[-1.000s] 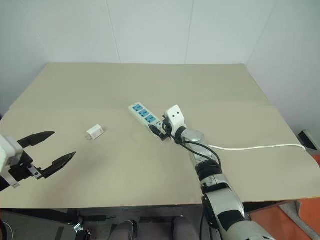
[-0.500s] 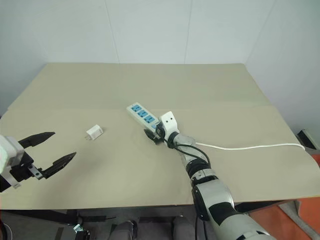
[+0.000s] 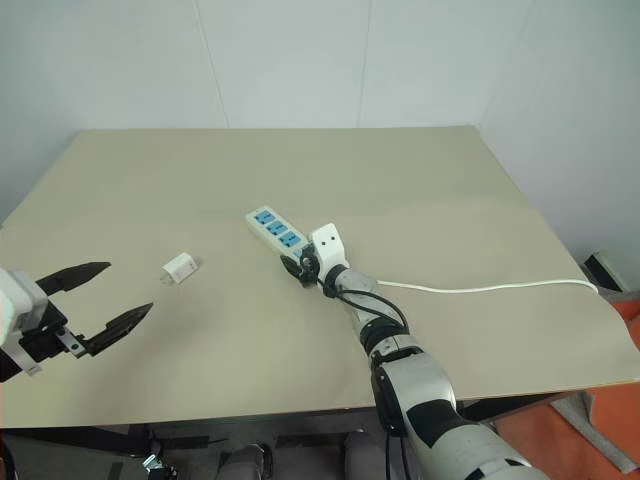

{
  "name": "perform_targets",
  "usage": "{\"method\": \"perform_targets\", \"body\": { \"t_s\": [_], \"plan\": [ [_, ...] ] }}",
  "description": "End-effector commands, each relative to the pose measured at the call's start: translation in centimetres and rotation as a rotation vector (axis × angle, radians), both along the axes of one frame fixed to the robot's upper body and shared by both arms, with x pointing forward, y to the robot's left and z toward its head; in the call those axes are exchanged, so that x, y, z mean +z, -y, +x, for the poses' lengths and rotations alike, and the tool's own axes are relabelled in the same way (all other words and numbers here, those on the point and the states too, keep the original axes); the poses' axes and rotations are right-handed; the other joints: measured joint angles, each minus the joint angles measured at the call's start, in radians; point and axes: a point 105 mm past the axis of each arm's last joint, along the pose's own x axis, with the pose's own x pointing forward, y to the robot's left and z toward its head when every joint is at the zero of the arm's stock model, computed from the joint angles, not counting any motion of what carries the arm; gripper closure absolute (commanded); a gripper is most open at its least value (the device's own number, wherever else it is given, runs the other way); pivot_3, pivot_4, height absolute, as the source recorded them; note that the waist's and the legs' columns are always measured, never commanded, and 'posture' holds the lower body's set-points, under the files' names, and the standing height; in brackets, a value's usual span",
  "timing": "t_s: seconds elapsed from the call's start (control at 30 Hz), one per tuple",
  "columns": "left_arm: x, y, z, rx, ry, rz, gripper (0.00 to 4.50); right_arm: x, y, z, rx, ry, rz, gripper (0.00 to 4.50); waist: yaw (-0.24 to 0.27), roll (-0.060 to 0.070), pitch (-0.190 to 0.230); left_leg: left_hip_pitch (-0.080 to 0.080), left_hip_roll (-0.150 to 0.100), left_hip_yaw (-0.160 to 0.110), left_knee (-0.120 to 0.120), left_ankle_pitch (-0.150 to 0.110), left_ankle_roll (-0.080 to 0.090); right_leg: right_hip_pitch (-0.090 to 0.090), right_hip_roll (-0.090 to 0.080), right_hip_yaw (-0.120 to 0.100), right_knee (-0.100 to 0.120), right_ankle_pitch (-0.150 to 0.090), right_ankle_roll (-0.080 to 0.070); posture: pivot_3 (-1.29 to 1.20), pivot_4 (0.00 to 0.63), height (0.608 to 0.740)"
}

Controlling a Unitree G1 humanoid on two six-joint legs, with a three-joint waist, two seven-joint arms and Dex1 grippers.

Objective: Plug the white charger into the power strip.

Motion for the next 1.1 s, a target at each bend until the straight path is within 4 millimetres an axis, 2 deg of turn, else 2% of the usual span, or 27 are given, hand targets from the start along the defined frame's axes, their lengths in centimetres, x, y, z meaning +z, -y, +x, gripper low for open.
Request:
{"method": "perform_targets", "body": {
  "t_s": [0.03, 0.13, 0.23, 0.43, 0.47, 0.6, 0.73, 0.93, 1.1],
  "plan": [
    [1.2, 0.4, -0.3, -0.019, 0.047, 0.037, 0.00, 1.7, -0.4, -0.9, 0.150, 0.053, 0.056, 1.05, 0.001, 0.000, 0.000, 0.000, 0.000, 0.000, 0.000, 0.000, 0.000, 0.000, 0.000, 0.000, 0.000, 0.000, 0.000, 0.00, 0.150, 0.740],
    [1.3, 0.4, -0.1, -0.037, 0.041, 0.045, 0.00, 2.9, -0.3, -2.8, 0.388, 0.097, 0.080, 1.05, 0.003, 0.000, 0.000, -0.001, 0.000, 0.000, 0.000, 0.000, 0.000, -0.001, 0.000, 0.000, -0.001, 0.000, 0.000, 0.00, 0.150, 0.740],
    [1.8, -0.1, 0.4, -0.043, 0.037, 0.052, 0.00, 2.8, 0.4, -5.2, 0.597, 0.122, 0.050, 1.05, 0.005, 0.001, 0.001, -0.002, 0.000, 0.000, 0.000, 0.000, 0.000, -0.001, 0.000, 0.000, -0.001, 0.000, 0.000, 0.00, 0.150, 0.740],
    [1.7, -1.4, 2.7, -0.048, -0.057, 0.133, 0.00, 0.6, 1.2, -8.2, 0.816, 0.086, -0.070, 1.05, 0.005, 0.001, 0.001, 0.000, 0.000, 0.000, 0.000, 0.000, 0.000, 0.000, 0.000, 0.000, 0.001, -0.003, 0.005, 0.00, 0.150, 0.740],
    [1.7, -1.8, 3.5, -0.033, -0.077, 0.166, 0.00, 0.2, 1.1, -8.4, 0.832, 0.087, -0.096, 1.05, 0.006, 0.001, 0.001, 0.000, 0.000, 0.000, 0.000, 0.000, 0.000, 0.000, 0.000, -0.001, 0.001, -0.003, 0.006, 0.00, 0.150, 0.740],
    [3.7, -2.8, 7.2, 0.061, -0.155, 0.092, 0.00, -0.8, 0.7, -8.7, 0.857, 0.078, -0.154, 1.05, 0.008, 0.001, 0.001, -0.001, 0.000, -0.001, 0.000, 0.000, 0.000, -0.001, 0.001, -0.001, 0.001, -0.004, 0.007, 0.00, 0.150, 0.740],
    [4.7, -3.2, 10.5, 0.144, -0.356, 0.084, 0.00, -1.2, 0.5, -8.3, 0.850, 0.055, -0.172, 1.05, 0.001, 0.000, 0.001, -0.001, -0.001, -0.002, 0.001, 0.000, 0.000, 0.000, 0.001, -0.001, 0.001, -0.004, 0.008, 0.00, 0.150, 0.740],
    [3.1, -3.1, 12.4, 0.221, -0.812, 0.211, 0.00, -1.3, 0.2, -8.2, 0.837, 0.053, -0.168, 1.05, -0.002, 0.000, 0.001, -0.001, -0.001, -0.004, 0.001, 0.000, 0.000, -0.001, 0.004, 0.000, 0.005, -0.004, 0.008, 0.00, 0.150, 0.740],
    [3.4, -2.0, 13.5, 0.239, -1.012, 0.272, 0.00, -1.6, 0.1, -8.2, 0.815, 0.050, -0.149, 1.05, -0.005, 0.000, 0.001, -0.001, 0.000, -0.005, 0.001, 0.000, 0.000, -0.003, 0.006, 0.000, 0.007, -0.005, 0.009, 0.00, 0.150, 0.740]
  ]
}}
